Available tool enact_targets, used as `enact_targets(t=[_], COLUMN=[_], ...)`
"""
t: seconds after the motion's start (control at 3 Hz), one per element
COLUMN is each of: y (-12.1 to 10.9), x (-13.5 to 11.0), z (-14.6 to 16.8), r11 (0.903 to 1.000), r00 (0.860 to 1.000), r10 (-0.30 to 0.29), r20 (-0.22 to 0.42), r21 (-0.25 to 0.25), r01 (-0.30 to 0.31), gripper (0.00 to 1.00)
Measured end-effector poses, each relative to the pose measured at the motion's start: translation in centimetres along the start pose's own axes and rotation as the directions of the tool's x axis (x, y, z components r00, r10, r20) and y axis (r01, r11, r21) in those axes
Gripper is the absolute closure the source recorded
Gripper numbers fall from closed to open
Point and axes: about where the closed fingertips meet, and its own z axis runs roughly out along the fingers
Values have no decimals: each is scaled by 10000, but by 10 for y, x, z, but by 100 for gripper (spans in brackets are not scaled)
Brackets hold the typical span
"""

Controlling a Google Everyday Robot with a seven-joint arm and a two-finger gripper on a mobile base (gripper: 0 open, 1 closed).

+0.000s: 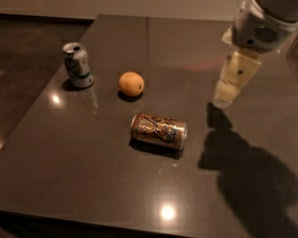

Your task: Pick orange

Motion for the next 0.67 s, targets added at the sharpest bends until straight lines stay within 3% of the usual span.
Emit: enact_targets(t=[0.33,0.67], y=[-15,-24], x=[-42,-87], z=[26,74], r11=[9998,9971], r00=[9976,9904], r10=[196,612], r20=[662,1236], r21=[-114,-527], r01=[-189,-550], gripper=[0,0])
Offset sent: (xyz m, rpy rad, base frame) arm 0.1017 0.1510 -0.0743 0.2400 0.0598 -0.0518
